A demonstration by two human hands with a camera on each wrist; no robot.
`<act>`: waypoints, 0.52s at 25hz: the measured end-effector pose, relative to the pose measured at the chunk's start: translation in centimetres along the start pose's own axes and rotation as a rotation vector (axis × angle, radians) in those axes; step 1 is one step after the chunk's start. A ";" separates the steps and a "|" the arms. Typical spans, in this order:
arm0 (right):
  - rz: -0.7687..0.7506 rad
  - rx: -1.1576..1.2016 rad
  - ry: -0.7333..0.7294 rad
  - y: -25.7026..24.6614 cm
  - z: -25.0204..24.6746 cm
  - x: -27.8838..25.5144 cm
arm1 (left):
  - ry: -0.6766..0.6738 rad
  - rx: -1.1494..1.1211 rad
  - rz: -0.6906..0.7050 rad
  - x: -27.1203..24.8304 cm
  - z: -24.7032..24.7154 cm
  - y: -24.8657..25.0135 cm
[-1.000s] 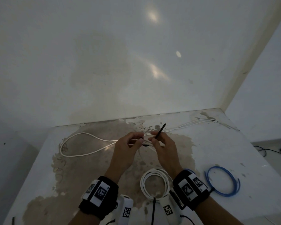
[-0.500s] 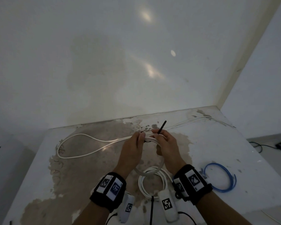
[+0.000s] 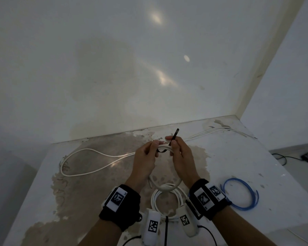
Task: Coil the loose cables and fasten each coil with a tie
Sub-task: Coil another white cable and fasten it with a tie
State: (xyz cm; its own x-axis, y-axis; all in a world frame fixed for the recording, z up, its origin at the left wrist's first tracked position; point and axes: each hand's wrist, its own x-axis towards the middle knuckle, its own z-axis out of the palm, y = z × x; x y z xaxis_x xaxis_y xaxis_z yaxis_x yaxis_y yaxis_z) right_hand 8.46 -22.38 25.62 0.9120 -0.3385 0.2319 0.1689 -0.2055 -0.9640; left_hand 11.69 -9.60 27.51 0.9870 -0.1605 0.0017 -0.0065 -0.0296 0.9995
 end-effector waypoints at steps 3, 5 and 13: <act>0.013 0.006 0.018 -0.4 0.0 0.3 | 0.077 0.003 -0.012 0.0 -0.1 -0.5; 0.029 0.031 0.027 -0.7 0.1 0.5 | 0.068 0.047 0.057 -0.2 -0.2 -0.5; -0.098 -0.026 -0.023 -0.9 0.4 0.1 | -0.028 0.126 0.276 0.4 -0.6 -0.1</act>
State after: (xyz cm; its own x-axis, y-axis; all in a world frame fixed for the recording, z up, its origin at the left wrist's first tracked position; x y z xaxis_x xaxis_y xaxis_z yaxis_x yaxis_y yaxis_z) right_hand 8.55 -21.91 26.45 0.8997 -0.2948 0.3219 0.2486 -0.2601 -0.9330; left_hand 12.14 -9.09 27.40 0.9404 -0.2070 0.2697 -0.2951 -0.1031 0.9499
